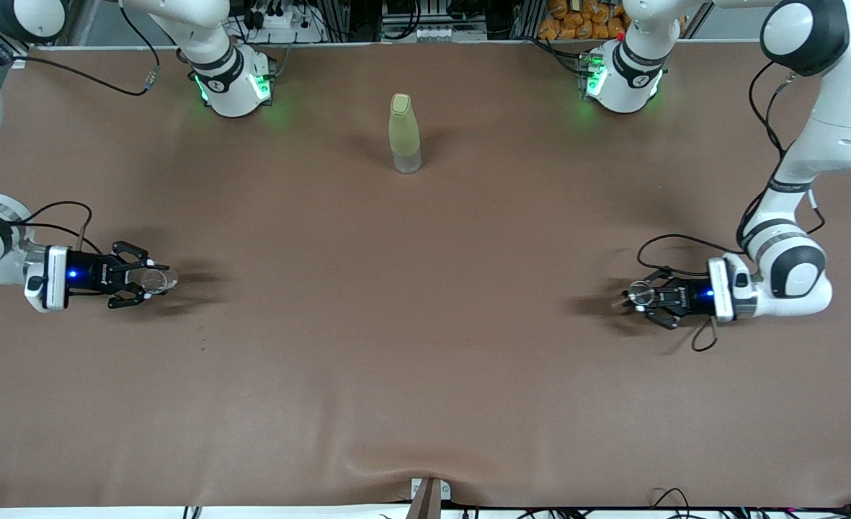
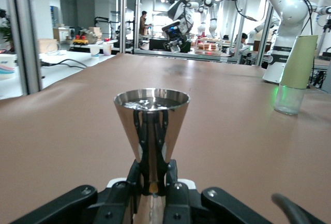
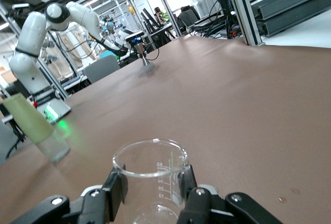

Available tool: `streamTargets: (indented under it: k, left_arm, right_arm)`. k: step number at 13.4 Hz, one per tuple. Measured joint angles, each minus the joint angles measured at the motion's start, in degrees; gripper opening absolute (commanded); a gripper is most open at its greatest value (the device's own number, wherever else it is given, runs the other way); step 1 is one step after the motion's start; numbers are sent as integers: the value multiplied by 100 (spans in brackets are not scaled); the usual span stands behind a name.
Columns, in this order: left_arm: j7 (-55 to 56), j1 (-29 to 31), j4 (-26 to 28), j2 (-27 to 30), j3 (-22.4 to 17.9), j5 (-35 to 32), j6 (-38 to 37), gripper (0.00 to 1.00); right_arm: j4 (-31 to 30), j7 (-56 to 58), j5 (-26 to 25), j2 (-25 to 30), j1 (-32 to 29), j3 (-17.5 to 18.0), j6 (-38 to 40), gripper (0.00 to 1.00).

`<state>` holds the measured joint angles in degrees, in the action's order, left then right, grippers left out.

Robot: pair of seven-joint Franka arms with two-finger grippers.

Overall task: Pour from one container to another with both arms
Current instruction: 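Lower the jigger and the beaker onto the table with both grippers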

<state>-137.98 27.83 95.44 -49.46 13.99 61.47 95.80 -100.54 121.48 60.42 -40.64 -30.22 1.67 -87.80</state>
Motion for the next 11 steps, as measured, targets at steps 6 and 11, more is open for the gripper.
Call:
streamTargets:
  k: [6,11]
  left_arm:
    - [-3,381,91,-231,-3,-178,-77,0]
    - [-10,483,76,-410,-4,-377,-76,13]
  right_arm:
    - [299,1013,-426,-520,-184,-2,-14,17]
    - [546,1458,-453,-1096,-253,7,-11,29]
